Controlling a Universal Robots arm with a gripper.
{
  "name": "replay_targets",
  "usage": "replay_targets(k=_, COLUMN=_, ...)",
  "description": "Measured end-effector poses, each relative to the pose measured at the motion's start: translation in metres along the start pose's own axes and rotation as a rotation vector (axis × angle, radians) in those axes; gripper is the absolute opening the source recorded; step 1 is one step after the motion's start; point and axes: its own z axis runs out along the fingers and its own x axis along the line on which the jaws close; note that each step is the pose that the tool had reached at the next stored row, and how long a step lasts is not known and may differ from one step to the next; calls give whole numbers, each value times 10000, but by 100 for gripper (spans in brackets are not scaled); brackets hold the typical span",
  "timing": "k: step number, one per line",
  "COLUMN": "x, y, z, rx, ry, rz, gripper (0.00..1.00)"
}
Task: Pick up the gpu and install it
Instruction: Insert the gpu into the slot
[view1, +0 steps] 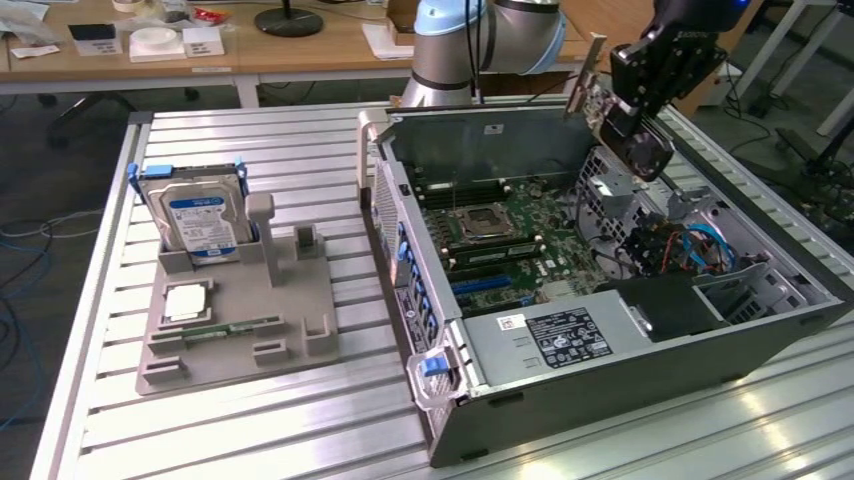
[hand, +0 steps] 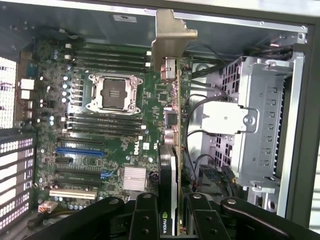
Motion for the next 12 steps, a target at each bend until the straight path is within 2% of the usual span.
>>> replay_targets(k=12, x=0, y=0, z=2, rx=-16, ry=54, rz=-1406, gripper=27)
